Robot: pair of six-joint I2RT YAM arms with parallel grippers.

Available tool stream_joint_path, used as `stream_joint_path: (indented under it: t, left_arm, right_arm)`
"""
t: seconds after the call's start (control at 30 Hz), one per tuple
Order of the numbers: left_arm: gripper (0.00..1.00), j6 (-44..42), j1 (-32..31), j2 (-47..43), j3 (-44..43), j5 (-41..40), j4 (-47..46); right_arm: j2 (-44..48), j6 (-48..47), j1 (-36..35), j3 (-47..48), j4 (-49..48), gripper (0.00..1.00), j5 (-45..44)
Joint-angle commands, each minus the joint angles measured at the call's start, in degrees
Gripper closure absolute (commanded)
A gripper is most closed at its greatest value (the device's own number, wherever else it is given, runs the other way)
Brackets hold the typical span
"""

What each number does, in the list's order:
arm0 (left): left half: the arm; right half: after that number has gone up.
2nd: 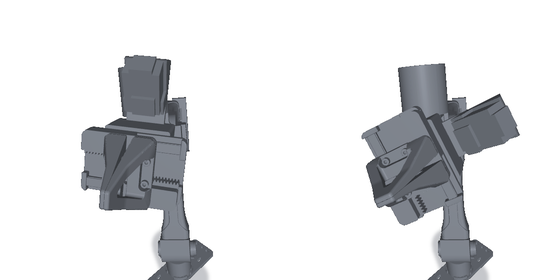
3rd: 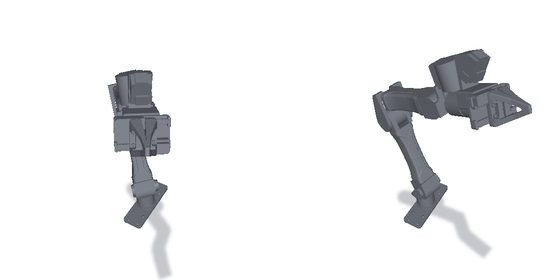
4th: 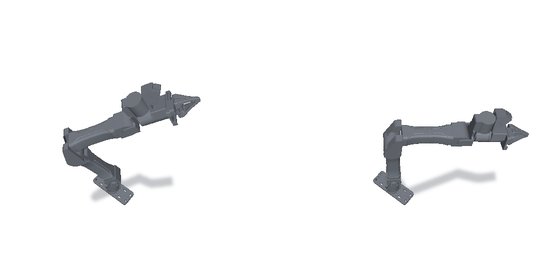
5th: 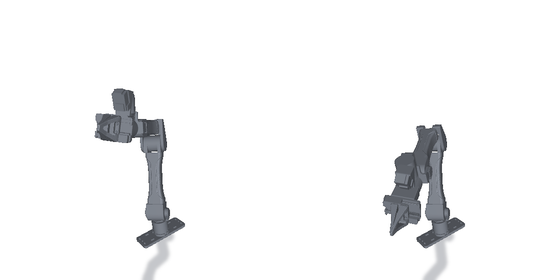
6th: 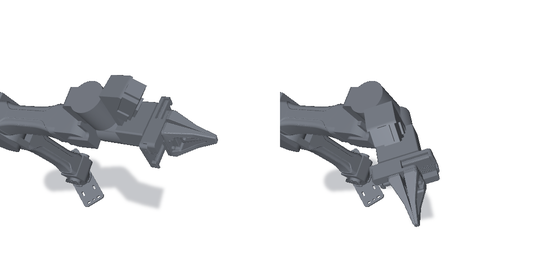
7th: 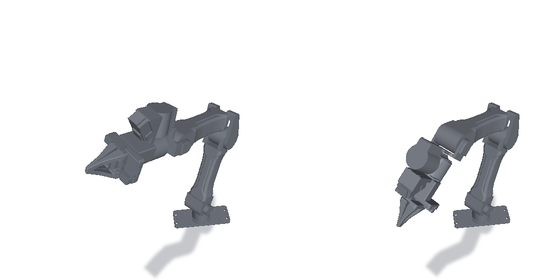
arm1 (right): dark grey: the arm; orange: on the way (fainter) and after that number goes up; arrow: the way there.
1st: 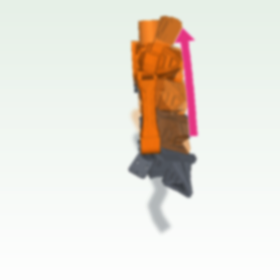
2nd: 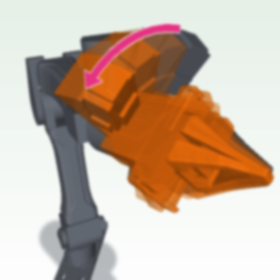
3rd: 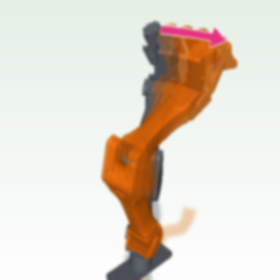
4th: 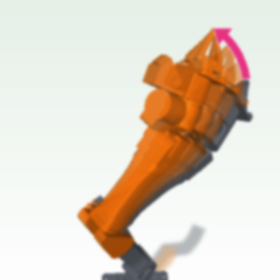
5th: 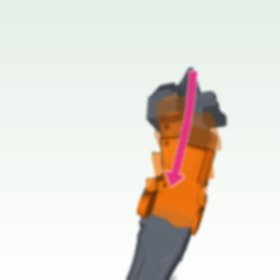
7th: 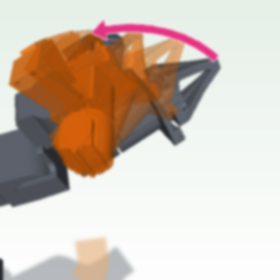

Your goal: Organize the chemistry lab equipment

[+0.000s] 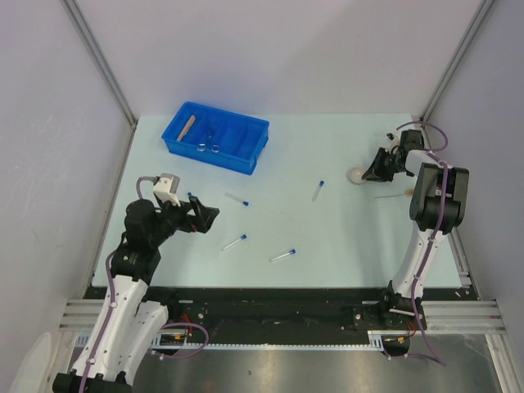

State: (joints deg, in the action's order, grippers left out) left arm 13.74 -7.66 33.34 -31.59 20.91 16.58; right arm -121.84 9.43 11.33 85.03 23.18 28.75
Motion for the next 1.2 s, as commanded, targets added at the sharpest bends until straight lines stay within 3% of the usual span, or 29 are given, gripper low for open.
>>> stream_joint_path:
  t: [0.0,0.07,0.2,0.27,0.43,0.63,0.73,0.9,1.17]
  left_arm:
    - [0.00,3.38,-0.16,1.81,0.66,5.98,-4.35]
    - [0.00,8.64,-0.16,3.38,1.53,9.74,-6.55]
    - [0.00,22.18,-2.61,5.76,4.61,13.73,-19.88]
    - [0.00,27.80,-7.94,7.51,5.49,11.10,-25.42]
    - [0.00,35.56,-21.24,16.65,-1.16,-6.99,-26.60]
    - [0.00,40.84,-35.04,34.05,-21.43,-26.41,-10.36]
    - [0.00,41.54,-40.66,44.66,-31.49,-30.47,-0.17]
    - [0.01,40.93,-46.12,52.43,-40.02,-32.77,1.09]
    - [0.09,39.35,-51.31,64.91,-52.15,-41.11,11.54]
  right_arm:
    - [0.72,-1.17,-1.14,1.71,-0.68,0.90,0.07]
    - [2.39,-1.61,-1.14,0.58,-0.94,0.93,0.86]
    - [10.37,-3.19,-1.14,-3.29,-1.21,0.96,4.37]
    - [13.02,-5.12,-1.58,-5.57,0.02,0.96,5.69]
    - [21.98,-11.17,-3.42,-9.71,5.64,0.96,11.93]
    - [28.23,-20.58,-6.14,-13.22,13.99,0.96,20.72]
    - [31.22,-24.89,-8.25,-14.37,17.95,0.96,22.13]
    - [37.11,-27.18,-11.15,-17.36,18.40,0.95,21.87]
    - [38.26,-27.80,-16.34,-19.20,16.64,0.95,21.43]
